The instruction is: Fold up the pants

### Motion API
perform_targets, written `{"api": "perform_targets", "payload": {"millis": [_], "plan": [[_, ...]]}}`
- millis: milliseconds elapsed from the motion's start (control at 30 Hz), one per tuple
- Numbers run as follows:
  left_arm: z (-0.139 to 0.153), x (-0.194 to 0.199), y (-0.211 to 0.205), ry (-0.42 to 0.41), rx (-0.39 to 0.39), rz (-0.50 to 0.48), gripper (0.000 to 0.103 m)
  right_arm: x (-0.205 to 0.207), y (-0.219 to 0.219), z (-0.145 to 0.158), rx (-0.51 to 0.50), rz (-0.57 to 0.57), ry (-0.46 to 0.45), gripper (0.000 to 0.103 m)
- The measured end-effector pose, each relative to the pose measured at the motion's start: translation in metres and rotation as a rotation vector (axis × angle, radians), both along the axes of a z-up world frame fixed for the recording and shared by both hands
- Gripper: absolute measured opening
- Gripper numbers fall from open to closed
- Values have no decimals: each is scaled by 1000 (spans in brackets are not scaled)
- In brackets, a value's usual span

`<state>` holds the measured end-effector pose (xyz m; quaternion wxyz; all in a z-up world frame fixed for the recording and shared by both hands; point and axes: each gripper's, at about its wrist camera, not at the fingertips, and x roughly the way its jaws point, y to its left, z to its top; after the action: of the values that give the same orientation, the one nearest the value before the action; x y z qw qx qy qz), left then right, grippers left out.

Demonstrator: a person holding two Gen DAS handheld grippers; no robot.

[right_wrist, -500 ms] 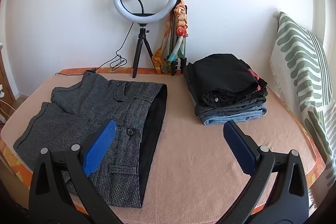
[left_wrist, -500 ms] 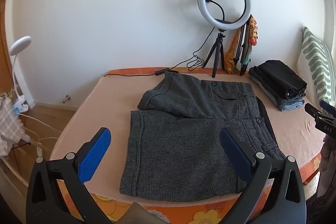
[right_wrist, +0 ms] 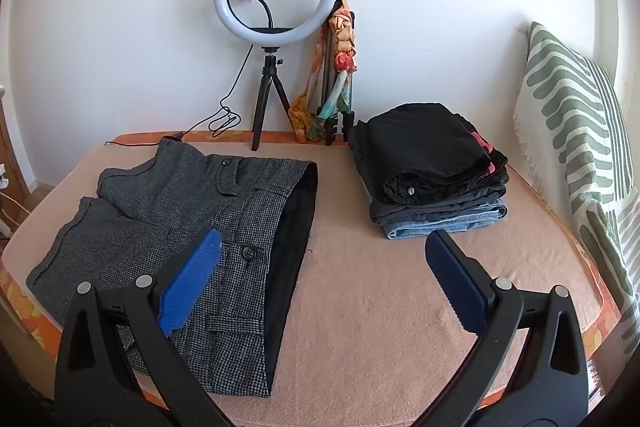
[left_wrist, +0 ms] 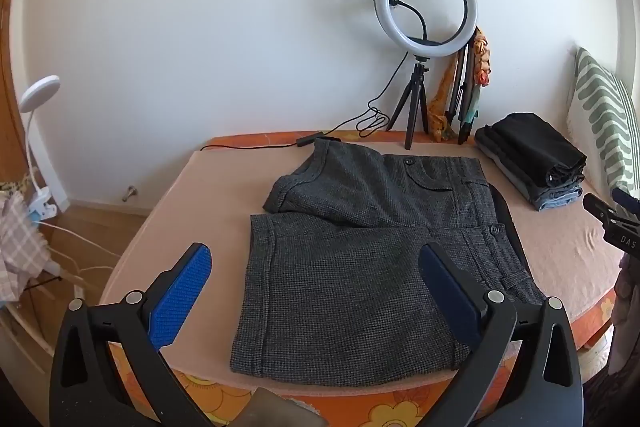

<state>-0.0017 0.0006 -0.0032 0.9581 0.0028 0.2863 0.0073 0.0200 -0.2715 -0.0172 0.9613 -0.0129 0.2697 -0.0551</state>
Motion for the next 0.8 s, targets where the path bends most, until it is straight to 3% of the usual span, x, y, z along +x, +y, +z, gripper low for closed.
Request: {"api": "perform_targets", "payload": {"millis": [800], "plan": [[5, -3, -1, -12, -4, 9, 103, 0, -2, 1, -1, -1, -3, 103]]}}
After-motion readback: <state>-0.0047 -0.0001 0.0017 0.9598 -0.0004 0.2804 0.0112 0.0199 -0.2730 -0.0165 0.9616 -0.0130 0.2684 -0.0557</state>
